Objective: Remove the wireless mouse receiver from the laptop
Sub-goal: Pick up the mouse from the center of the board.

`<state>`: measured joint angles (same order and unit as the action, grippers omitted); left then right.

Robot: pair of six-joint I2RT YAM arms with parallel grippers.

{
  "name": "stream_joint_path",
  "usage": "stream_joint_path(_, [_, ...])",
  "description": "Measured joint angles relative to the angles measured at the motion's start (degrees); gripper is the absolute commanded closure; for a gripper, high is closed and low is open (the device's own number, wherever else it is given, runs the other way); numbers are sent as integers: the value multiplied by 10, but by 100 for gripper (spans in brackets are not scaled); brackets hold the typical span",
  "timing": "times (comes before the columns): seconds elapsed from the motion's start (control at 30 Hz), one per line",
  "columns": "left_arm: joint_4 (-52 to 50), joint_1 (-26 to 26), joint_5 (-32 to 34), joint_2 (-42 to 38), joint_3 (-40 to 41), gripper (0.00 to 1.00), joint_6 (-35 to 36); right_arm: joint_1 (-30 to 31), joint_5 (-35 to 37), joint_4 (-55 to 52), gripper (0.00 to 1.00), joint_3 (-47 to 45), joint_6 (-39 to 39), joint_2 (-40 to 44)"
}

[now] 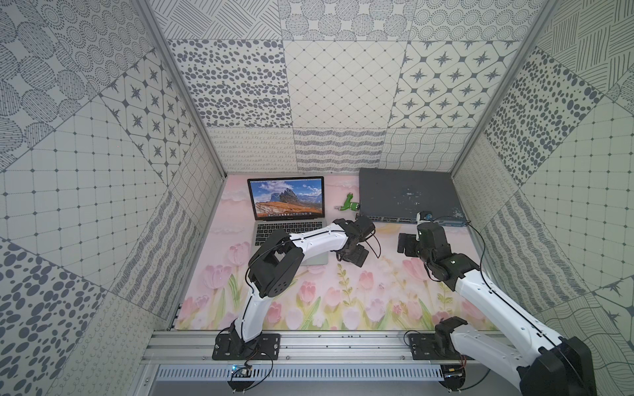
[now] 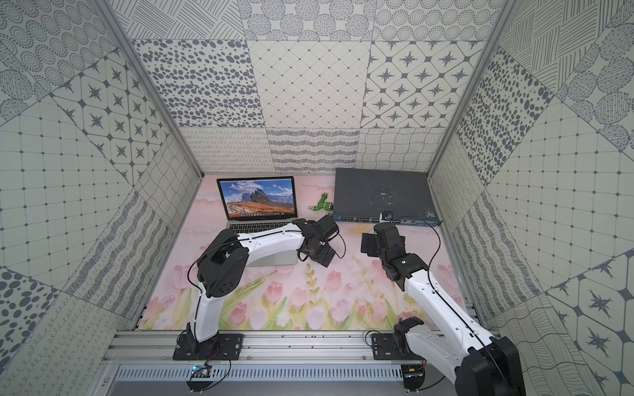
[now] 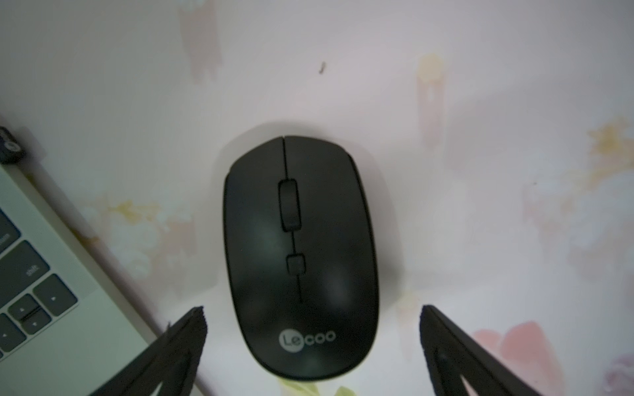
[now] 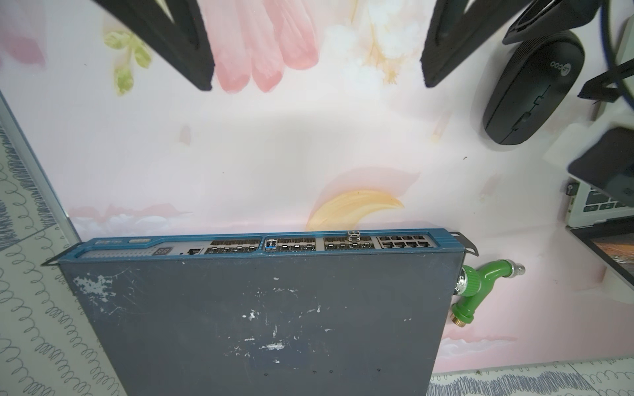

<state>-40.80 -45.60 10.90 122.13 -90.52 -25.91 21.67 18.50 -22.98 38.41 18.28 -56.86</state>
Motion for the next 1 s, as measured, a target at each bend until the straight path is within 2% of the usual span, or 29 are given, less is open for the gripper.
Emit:
stream_joint_path(0.2, [-15,6,-6,22,-17,3,-2,0,-1,0,3,-1,4,-6])
stream_joint_path(0.6, [-27,27,-31,50,-56,21,-8,0,-5,0,3,-1,4,-6])
stream_joint_path(0.8, [-38,29,-32,64,-78,24,-10,0,-14,0,3,-1,5,-15])
stream_joint_path(0.93, [-42,31,-33,72,-93,39,-10,0,-16,0,3,-1,4,-15])
stream_joint_path(1.0, [-41,31,-34,74,-97,43,-11,0,-16,0,3,-1,4,-16])
